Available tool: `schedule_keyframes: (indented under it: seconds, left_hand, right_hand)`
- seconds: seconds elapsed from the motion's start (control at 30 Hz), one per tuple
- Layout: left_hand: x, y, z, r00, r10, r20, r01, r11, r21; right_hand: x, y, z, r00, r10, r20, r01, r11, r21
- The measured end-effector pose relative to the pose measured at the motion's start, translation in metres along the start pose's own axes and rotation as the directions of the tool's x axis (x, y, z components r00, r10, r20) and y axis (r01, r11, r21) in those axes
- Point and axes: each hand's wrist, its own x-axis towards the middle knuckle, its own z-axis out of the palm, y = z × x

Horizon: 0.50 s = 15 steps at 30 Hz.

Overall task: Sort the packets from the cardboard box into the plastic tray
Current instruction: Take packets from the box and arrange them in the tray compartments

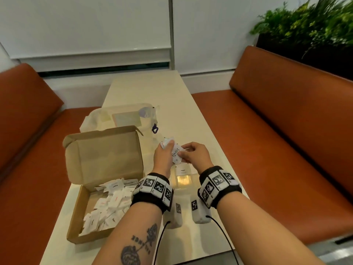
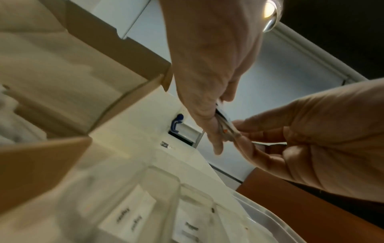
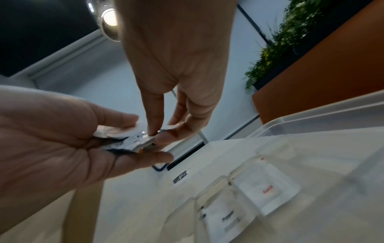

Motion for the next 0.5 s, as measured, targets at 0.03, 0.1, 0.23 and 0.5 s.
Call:
schedule_keyframes:
  seconds: [0.03, 0.1, 0.23, 0.5]
  left_hand:
    - [0.003, -0.002, 0.004, 1.000, -0.023, 0.010, 0.024, 0.999, -0.039]
    - [0.008, -0.007, 0.010, 0.997, -0.074, 0.021, 0.076, 0.989, -0.126]
    - [0.013, -0.018, 0.018, 0.989, -0.143, 0.037, 0.147, 0.955, -0.257]
    - [0.019, -0.034, 0.023, 0.981, -0.109, 0.159, 0.141, 0.970, -0.200]
  right_hand:
    - [0.004, 0.000, -0.005, 1.000, 0.009, -0.013, -0.009, 1.000, 0.021]
    - [0.012, 0.002, -0.015, 0.999, 0.027, -0.026, -0.025, 0.998, 0.058]
    - [0.026, 0.008, -0.028, 0.999, 0.052, -0.016, -0.051, 0.995, 0.081]
    - [0.043, 0.024, -0.040, 0.994, 0.098, -0.045, -0.093, 0.991, 0.093]
